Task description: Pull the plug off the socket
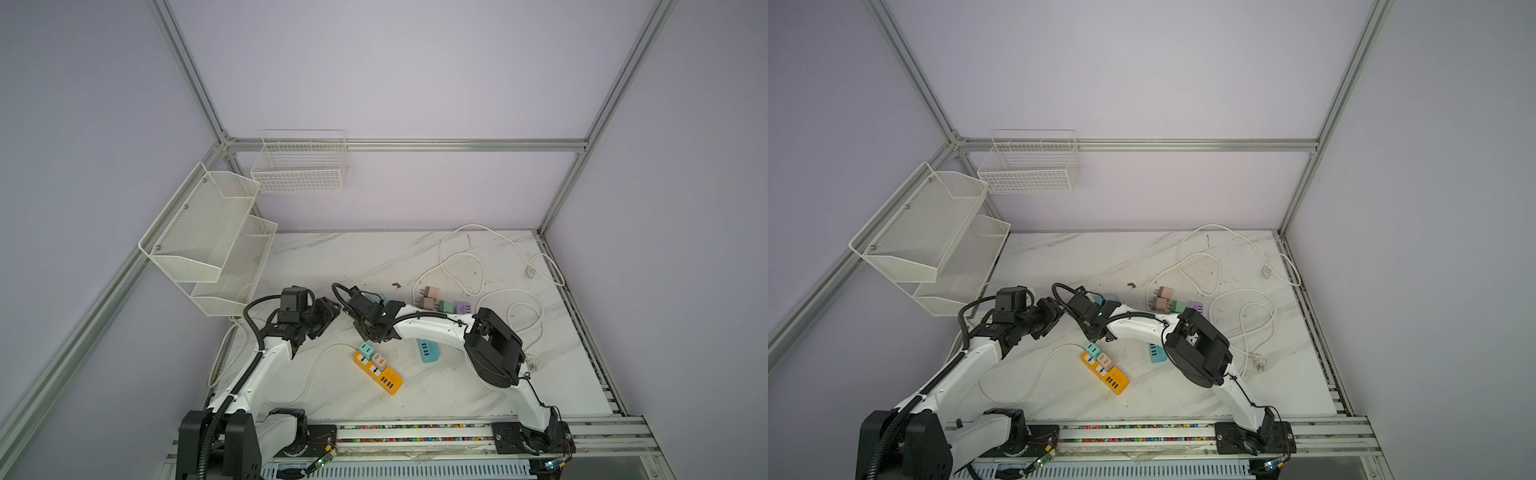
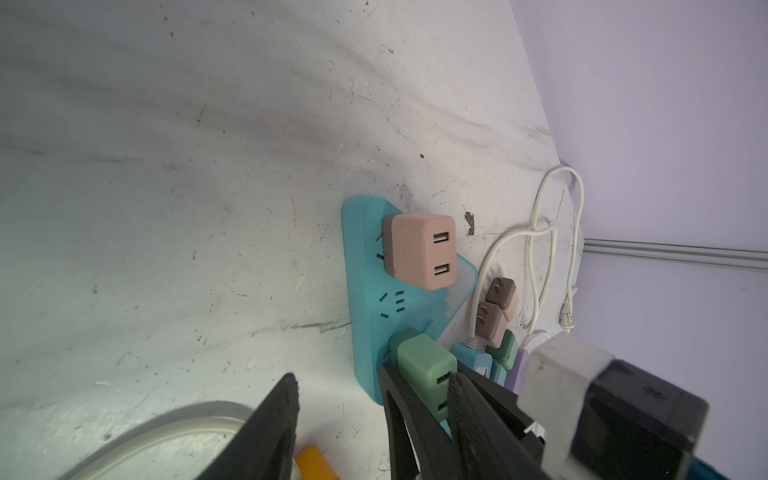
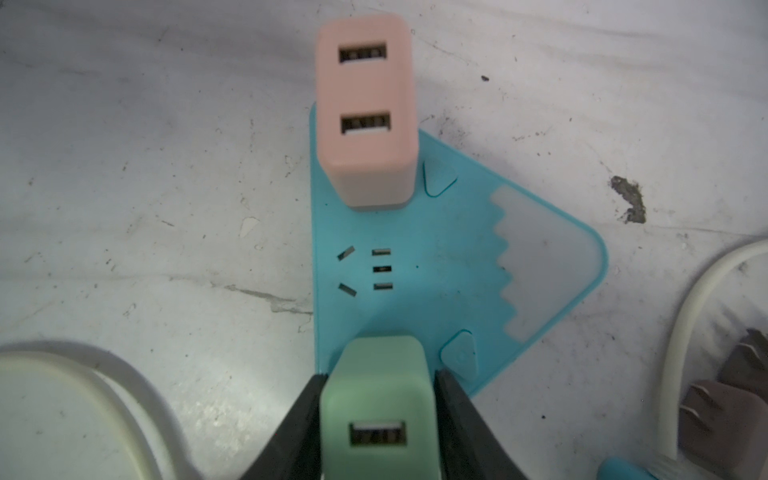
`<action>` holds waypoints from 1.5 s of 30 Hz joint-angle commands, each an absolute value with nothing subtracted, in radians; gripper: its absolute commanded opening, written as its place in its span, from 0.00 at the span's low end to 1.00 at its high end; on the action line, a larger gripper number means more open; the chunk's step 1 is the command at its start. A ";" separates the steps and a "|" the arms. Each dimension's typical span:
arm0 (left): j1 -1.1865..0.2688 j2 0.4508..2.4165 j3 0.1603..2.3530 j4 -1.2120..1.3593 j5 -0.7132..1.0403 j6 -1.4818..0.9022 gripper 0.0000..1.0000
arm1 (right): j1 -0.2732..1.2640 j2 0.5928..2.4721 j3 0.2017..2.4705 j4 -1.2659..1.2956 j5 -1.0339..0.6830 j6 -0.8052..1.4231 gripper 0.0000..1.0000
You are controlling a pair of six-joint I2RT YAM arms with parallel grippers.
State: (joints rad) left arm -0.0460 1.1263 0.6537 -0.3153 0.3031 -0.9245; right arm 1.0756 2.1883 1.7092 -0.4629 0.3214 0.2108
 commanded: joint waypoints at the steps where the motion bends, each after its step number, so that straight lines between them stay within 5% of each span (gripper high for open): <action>1: -0.036 1.127 0.614 -0.282 0.331 -0.933 0.58 | 1.068 2.215 1.730 -0.477 0.338 0.201 0.42; 11: -0.036 1.139 0.618 -0.257 0.396 -0.905 0.59 | 1.062 2.148 1.673 -0.487 0.356 0.230 0.26; 24: -0.098 1.197 0.634 -0.125 0.486 -0.877 0.61 | 0.986 2.010 1.493 -0.470 0.318 0.376 0.25; 45: -0.270 1.575 0.784 0.052 0.581 -0.880 0.58 | 0.984 1.987 1.432 -0.430 0.276 0.428 0.24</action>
State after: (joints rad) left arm -0.2596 1.5612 0.6781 -0.0002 0.5320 -0.9012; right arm 0.9817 2.0060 1.4437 -0.4171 0.3073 0.3935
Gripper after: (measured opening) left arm 0.581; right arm 0.303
